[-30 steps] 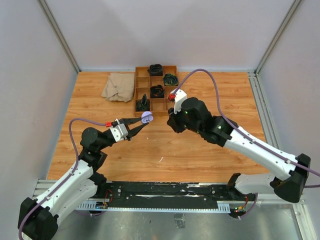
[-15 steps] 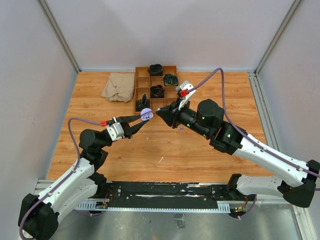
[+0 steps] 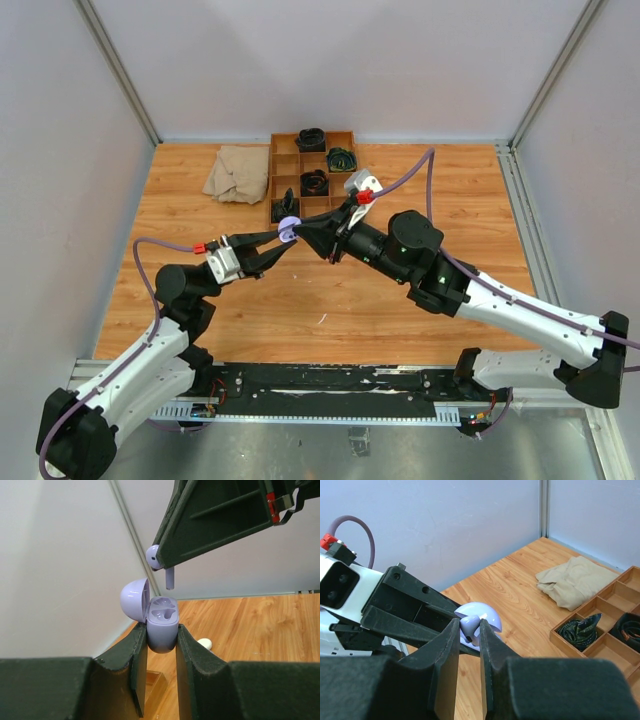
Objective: Insert the wireless bluetooth earbuds into the charging case
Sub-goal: Place the earbud in the charging case, then pick up the earbud from the center of the board.
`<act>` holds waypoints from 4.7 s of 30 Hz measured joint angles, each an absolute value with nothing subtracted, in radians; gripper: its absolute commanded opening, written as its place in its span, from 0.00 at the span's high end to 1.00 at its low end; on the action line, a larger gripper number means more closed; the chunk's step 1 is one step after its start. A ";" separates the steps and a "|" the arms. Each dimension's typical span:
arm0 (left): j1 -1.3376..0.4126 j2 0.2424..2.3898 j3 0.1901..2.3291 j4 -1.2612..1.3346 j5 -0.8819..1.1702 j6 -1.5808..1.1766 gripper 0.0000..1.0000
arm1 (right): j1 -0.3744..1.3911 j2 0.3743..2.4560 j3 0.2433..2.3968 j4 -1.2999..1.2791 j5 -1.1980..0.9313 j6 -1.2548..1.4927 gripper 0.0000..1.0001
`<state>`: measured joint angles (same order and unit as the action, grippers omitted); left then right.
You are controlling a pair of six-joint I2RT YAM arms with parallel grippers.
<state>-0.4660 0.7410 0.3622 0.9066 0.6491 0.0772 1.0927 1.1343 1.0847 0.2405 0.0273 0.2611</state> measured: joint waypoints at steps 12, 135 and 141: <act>-0.466 0.735 0.361 0.912 0.649 0.067 1.00 | 1.093 1.167 1.069 0.283 0.026 0.262 0.88; -0.463 0.754 0.360 0.714 0.551 0.179 1.00 | 0.700 1.700 1.052 -0.169 0.272 0.276 0.44; -0.463 0.751 0.360 0.713 0.551 0.179 1.00 | 0.700 1.757 1.054 -0.161 0.280 0.297 0.45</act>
